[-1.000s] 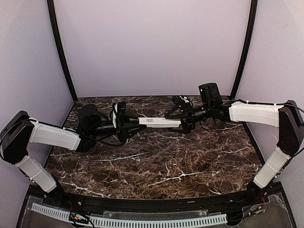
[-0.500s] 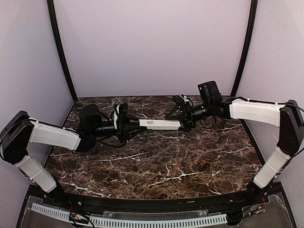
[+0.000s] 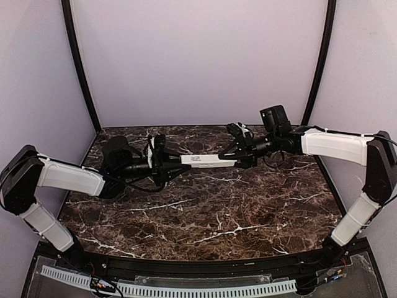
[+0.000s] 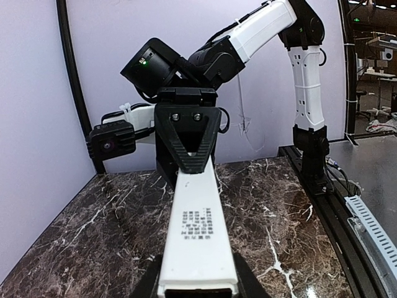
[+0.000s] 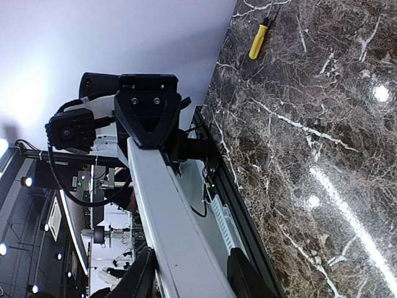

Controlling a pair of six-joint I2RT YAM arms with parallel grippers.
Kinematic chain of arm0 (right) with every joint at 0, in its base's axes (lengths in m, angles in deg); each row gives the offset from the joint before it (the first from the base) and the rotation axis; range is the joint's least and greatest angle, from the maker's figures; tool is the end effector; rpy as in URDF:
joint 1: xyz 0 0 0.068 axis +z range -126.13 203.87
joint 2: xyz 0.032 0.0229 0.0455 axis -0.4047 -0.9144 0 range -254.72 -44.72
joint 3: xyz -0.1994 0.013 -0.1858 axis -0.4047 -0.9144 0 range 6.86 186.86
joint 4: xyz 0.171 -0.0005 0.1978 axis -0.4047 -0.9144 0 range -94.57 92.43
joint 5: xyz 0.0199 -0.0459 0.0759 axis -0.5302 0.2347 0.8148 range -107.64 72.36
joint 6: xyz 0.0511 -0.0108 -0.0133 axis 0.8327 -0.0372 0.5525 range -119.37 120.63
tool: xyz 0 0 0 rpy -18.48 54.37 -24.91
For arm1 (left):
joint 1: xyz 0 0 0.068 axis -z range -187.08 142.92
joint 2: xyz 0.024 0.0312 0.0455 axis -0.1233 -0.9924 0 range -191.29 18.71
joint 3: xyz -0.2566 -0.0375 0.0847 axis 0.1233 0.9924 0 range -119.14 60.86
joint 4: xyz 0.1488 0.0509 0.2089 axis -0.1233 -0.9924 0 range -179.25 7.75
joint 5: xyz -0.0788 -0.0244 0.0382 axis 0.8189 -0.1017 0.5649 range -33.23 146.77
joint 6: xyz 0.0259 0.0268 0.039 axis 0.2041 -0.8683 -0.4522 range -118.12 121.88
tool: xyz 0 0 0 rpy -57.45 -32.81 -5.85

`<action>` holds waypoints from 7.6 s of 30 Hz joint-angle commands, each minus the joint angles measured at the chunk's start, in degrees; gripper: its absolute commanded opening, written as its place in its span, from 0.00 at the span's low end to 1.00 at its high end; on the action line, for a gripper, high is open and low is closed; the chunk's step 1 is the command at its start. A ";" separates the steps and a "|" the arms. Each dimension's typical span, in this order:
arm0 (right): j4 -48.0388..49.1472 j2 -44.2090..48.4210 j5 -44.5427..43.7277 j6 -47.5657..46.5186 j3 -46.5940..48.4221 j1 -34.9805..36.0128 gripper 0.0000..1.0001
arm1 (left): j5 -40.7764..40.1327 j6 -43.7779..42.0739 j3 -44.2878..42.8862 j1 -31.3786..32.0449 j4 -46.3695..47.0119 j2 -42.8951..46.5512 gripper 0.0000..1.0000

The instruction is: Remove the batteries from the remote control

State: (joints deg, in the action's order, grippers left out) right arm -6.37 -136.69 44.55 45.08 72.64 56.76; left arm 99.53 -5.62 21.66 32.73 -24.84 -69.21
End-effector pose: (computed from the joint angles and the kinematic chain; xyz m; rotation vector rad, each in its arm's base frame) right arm 0.2766 0.2162 0.2713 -0.4981 2.4148 1.8729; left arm 0.2274 -0.2210 0.2478 1.1459 1.0257 -0.9795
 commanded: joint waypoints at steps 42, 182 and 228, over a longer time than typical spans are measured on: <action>-5.33 10.21 3.32 -5.91 -3.67 -5.47 0.71 | -0.37 2.85 2.11 0.35 6.03 3.13 0.00; -2.70 10.01 -22.91 -10.41 2.73 -12.48 0.00 | -4.29 1.96 4.94 0.97 6.56 1.90 0.00; -22.93 -20.01 -101.03 -62.94 18.30 5.68 0.05 | -13.66 1.69 8.95 0.97 -7.57 9.42 0.00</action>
State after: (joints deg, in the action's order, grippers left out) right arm -26.45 -155.86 -58.68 -19.14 88.68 62.03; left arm 86.29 -3.88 29.86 33.39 -32.49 -61.73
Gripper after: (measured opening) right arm 0.017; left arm 0.288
